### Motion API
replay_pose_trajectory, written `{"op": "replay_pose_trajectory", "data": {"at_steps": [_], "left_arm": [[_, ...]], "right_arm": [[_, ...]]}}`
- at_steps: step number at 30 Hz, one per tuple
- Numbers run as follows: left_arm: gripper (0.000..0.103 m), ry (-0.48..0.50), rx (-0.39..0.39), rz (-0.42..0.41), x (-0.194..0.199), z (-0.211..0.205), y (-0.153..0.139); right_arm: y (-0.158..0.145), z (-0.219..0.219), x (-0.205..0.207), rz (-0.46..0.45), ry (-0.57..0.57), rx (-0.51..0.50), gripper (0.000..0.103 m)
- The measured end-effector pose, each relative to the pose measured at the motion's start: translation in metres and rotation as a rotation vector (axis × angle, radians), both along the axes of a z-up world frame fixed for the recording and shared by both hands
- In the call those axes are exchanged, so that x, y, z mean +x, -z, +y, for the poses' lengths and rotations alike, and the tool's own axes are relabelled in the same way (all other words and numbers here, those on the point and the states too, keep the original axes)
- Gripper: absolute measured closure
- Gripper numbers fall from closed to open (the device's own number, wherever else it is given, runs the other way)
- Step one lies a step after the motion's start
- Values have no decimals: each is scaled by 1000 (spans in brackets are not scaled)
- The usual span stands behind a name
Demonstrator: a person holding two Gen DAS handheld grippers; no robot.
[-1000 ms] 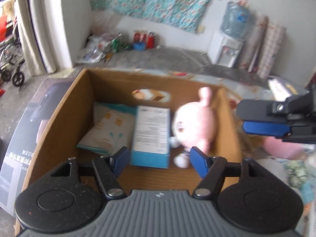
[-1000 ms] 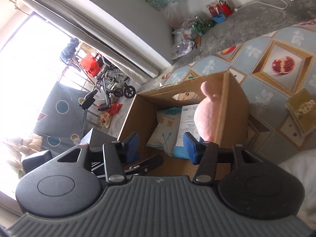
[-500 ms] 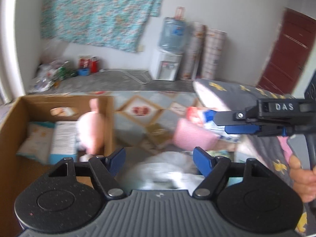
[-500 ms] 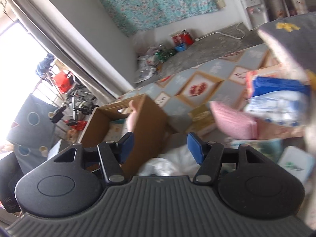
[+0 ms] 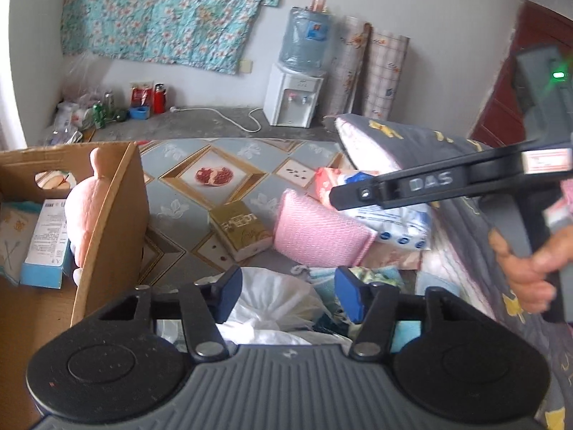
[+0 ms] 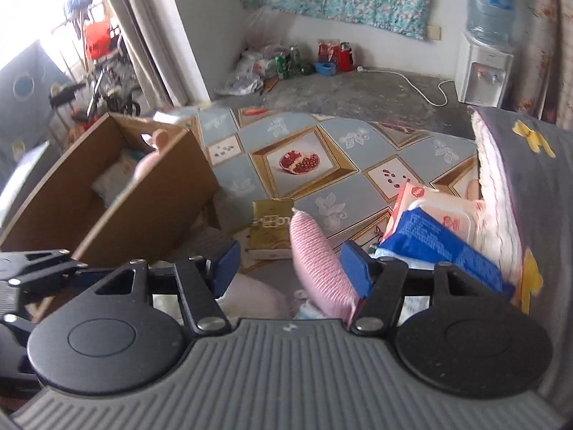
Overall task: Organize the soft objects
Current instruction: 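Reach the right tool to the pink knitted sponge and close on it, then carry the pink sponge with the right tool into the cardboard box and release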
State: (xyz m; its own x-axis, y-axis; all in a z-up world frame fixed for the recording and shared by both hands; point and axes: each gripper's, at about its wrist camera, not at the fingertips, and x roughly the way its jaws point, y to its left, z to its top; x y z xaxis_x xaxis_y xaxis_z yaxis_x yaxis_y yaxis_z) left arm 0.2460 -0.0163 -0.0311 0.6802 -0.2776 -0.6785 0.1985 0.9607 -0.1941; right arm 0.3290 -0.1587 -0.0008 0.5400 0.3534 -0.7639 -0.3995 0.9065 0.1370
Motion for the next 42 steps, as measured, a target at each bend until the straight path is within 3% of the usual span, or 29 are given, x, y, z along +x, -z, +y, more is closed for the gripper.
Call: {"op": "replay_pose_trajectory", "data": {"at_steps": [6,9,10,14,18,20,25,29,35,42], "left_arm": [[51,-28,26,14,11,10,11],[55,-31,26,20,13,12,15],[55,-31,25,21,13,12,16],[55,-20,13,15,12,10,16],[52,7,-20,-11,10,6,11],[41,34,-42,-25,7,2,8],[26,89,-99,-42,1,-11,0],[24,113,-144,-19,-5,-18,-4],[25,105,-222,-55,-35,3,-26],[26,-43,-202,-131,-81,66,-51]], "right_arm": [[38,16,35,33,-45,-98,51],[54,20,43,58,-56,-142,65],[57,20,44,70,-55,-147,72],[51,15,37,46,-28,-107,75],[26,-4,25,23,40,25,75],[14,-18,19,29,86,123,75],[3,-53,-6,105,179,426,75],[-2,-63,-33,154,194,595,75],[-26,-40,-64,159,131,663,75],[-47,32,-71,182,3,733,75]]}}
